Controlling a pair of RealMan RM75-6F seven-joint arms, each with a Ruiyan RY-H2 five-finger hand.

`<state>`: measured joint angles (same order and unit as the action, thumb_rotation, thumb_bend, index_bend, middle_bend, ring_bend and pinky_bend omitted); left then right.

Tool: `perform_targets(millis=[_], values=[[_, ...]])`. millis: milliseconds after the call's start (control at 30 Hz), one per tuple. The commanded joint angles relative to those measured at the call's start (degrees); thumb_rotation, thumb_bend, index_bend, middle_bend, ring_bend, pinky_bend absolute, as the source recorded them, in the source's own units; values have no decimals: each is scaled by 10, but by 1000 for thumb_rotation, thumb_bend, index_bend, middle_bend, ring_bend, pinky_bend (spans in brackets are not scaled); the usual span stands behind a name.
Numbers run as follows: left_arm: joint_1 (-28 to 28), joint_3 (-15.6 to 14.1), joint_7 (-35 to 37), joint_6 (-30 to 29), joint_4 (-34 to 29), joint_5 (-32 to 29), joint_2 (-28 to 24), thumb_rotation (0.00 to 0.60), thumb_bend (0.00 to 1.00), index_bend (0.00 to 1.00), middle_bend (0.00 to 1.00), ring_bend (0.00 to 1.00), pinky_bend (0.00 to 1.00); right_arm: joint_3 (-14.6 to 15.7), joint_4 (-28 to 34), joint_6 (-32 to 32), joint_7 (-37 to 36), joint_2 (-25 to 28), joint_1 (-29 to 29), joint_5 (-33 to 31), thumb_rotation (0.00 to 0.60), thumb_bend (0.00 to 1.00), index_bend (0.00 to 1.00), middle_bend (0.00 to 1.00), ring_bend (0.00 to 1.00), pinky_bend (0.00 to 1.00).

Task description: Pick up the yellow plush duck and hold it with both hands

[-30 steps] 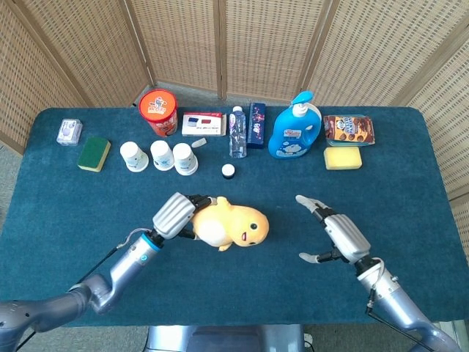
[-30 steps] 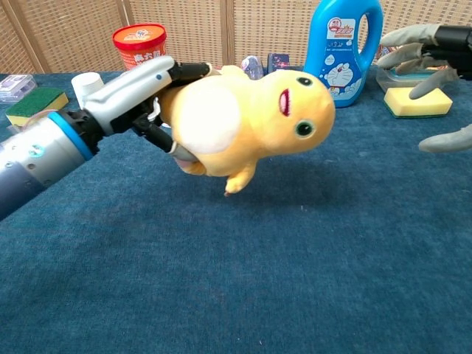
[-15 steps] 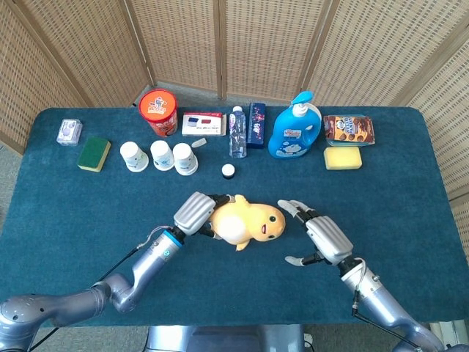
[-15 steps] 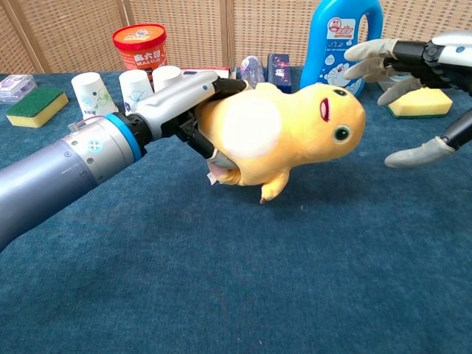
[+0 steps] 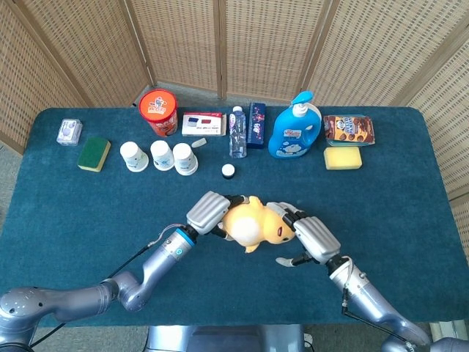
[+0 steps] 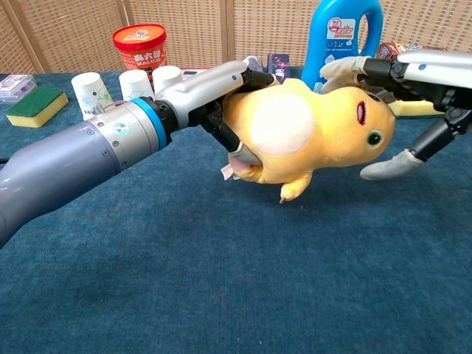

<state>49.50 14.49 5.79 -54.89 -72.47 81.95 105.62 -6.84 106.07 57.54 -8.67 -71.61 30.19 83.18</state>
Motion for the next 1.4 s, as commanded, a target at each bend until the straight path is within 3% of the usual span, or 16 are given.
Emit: perform_targets(millis=[33, 200, 400, 467, 533, 633, 767, 900, 1067, 1133, 1233, 1400], values=[[3, 3, -3, 1, -6, -7, 4, 600, 116, 616, 617, 538, 754, -1, -3, -1, 8, -8, 4, -5, 600, 0, 51, 170, 101, 209], [4, 5, -6, -4, -17, -14, 7, 600, 116, 616, 616, 538, 754, -7, -16, 16, 24, -30, 4, -10, 600, 0, 231, 367, 275, 350], [4, 7, -4, -10, -25, -22, 11, 600, 116, 615, 616, 537, 754, -10, -31, 41, 29, -60, 0, -7, 600, 6, 535, 644, 508, 684], [5, 9, -4, -12, -26, -23, 11, 600, 116, 615, 616, 537, 754, -10, -35, 47, 37, -65, -2, -8, 600, 59, 622, 701, 556, 753], [5, 10, -4, -14, -27, -24, 11, 600, 116, 615, 616, 537, 754, -10, -35, 51, 42, -68, -3, -11, 600, 173, 697, 750, 600, 794], [4, 9, -3, -16, -28, -27, 11, 600, 116, 614, 615, 536, 754, -10, -33, 56, 47, -72, -5, -15, 600, 262, 734, 774, 623, 805], [4, 7, -1, -18, -26, -29, 12, 600, 115, 593, 588, 518, 754, -8, -31, 57, 53, -73, -5, -17, 600, 303, 735, 774, 623, 805], [4, 3, -2, -17, -27, -27, 8, 600, 91, 426, 367, 347, 692, -10, -28, 61, 56, -70, -6, -18, 600, 318, 737, 774, 623, 805], [3, -10, -27, -13, -34, -23, -10, 600, 44, 90, 47, 36, 357, -10, -27, 64, 54, -66, -8, -20, 600, 327, 742, 774, 623, 805], [4, -15, -38, -3, -42, -26, -20, 600, 25, 13, 1, 0, 255, -9, -28, 65, 53, -64, -9, -20, 600, 330, 744, 776, 623, 805], [3, -21, -58, 10, -61, -34, -41, 600, 9, 0, 0, 0, 167, -8, -29, 67, 53, -63, -10, -19, 600, 331, 747, 776, 623, 805], [-7, -28, -97, 11, -105, -50, -76, 600, 7, 0, 0, 0, 122, -8, -30, 72, 55, -60, -12, -18, 600, 331, 750, 776, 623, 805]])
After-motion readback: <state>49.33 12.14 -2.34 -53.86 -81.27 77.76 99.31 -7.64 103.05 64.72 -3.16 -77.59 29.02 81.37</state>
